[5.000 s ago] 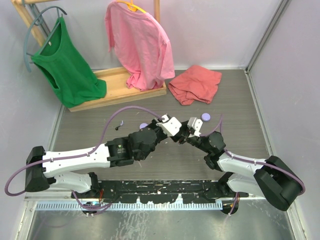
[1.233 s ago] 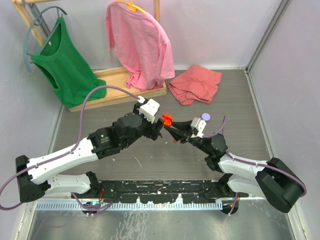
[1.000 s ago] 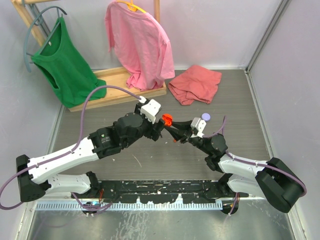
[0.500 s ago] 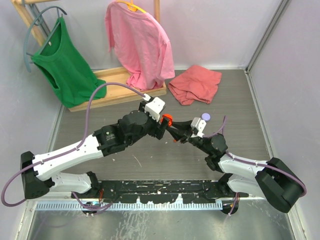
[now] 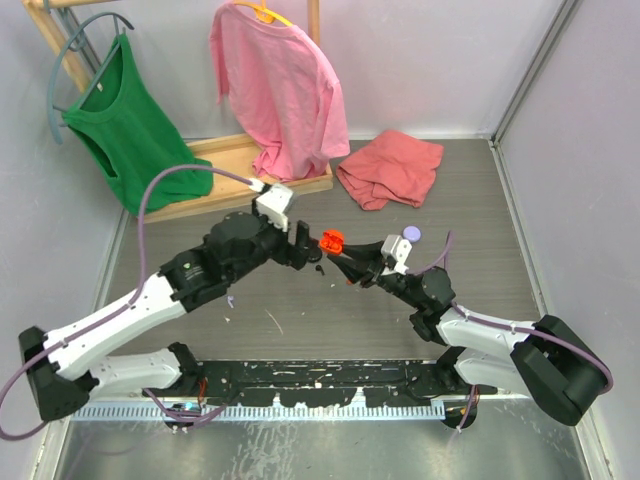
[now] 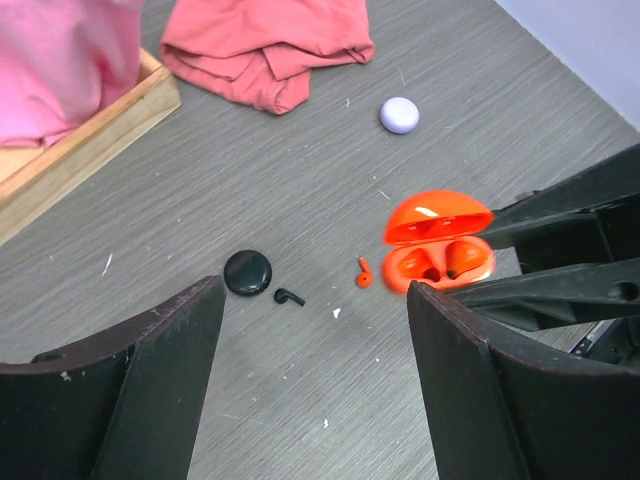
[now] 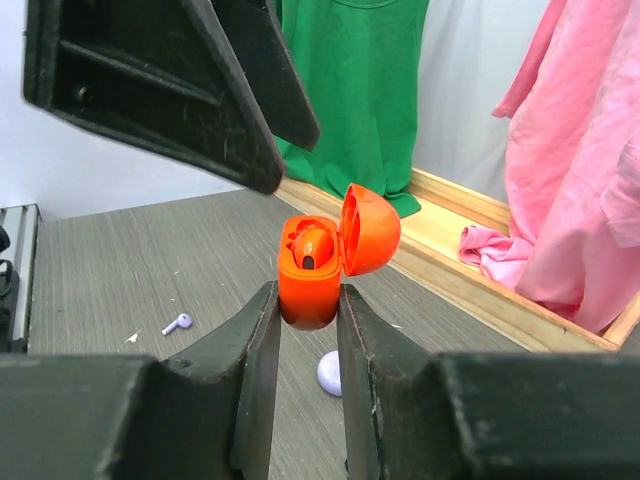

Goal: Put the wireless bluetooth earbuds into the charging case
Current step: Place the earbud in the charging case, then adjust the charging case.

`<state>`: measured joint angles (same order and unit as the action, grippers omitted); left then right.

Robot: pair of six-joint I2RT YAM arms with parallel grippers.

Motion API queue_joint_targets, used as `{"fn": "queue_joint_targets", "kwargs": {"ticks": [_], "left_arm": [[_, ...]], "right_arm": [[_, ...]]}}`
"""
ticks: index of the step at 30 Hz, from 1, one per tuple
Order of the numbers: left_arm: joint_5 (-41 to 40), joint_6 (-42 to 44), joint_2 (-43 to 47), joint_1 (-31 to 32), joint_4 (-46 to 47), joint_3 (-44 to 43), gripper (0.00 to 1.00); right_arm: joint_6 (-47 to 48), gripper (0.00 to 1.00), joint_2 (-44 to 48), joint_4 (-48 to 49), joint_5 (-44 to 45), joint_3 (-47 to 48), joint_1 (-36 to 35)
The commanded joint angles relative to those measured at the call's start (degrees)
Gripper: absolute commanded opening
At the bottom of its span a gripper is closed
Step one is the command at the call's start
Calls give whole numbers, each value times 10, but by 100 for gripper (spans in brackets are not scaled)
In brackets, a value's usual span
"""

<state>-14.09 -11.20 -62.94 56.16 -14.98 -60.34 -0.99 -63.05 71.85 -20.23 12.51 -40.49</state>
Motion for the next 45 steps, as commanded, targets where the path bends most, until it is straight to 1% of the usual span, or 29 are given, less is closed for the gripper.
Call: {"fn": "queue_joint_targets", "kwargs": {"ticks": [1,5,9,14,18,20,24,32,36,45], "left_arm": [[123,-39,68,-54,60,50,75],[222,-59,105,-107,101,103,76],[328,-85,123,-157,170,152,76],[397,-113,119,-190,281,204,78],[440,-138,110,-193,365,229,78],[454,-149,105,-192,398,236,77],[457,-162,108,-192,443,253,75],[467,-183,104,-192,477,266,63],[473,-193,101,-192,497,274,58],[490,-214,90,-191,541,282,54]], "right_arm": [[-17,1,6,21,-11,14,-1],[-42,1,4,17,-26,23,0],[-77,1,3,20,-47,36,3],[-121,1,5,37,-72,45,7],[-161,1,3,53,-99,57,9],[-178,1,-2,66,-107,61,9],[-201,1,-19,115,-107,59,9],[-243,1,-57,189,-110,62,9],[-251,1,-63,202,-110,64,9],[-265,1,-67,215,-118,71,9]]}}
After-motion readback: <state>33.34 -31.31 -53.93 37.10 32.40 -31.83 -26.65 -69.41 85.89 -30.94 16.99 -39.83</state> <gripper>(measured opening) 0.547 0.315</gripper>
